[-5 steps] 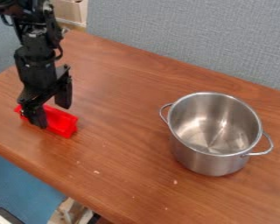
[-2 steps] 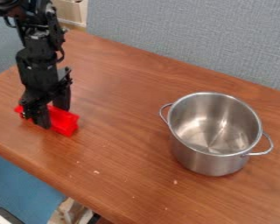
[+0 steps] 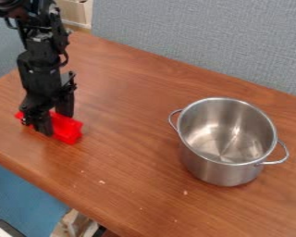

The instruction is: Put the red object in the metal pot

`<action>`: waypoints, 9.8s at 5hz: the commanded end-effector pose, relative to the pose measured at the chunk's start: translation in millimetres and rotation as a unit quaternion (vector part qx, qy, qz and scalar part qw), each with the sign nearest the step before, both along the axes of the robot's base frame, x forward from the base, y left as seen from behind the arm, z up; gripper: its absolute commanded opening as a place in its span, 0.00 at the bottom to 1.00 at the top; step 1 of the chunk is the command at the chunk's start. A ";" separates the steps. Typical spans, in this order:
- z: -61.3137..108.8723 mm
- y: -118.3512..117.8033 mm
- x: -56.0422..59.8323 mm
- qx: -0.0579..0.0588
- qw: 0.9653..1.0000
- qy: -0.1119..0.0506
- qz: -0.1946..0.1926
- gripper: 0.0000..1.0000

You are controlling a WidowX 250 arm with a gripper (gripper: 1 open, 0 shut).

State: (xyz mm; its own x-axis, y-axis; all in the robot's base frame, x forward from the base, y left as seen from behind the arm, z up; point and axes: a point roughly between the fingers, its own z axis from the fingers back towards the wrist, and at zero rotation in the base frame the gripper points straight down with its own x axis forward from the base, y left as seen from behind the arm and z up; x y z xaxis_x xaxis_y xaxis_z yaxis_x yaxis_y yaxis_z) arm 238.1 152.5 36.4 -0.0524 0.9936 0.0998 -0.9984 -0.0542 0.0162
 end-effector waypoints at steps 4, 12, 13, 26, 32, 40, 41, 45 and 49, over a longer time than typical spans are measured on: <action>20.8 -4.3 -0.5 0.020 0.999 -0.011 -0.030 0.00; 31.9 -9.9 -9.5 0.029 0.998 0.000 -0.055 0.00; 33.4 -10.8 -10.7 0.031 0.998 0.002 -0.059 0.00; 85.5 -116.1 4.9 0.049 0.873 -0.005 -0.485 0.00; 56.6 -232.2 56.6 0.032 0.720 -0.002 -0.693 0.00; 44.8 -221.0 66.4 0.023 0.727 -0.013 -0.687 0.00; 43.7 -220.3 67.2 0.022 0.728 -0.014 -0.685 0.00; 39.1 -218.7 69.8 0.019 0.732 -0.017 -0.681 0.00; 38.7 -217.1 71.0 0.016 0.734 -0.017 -0.679 1.00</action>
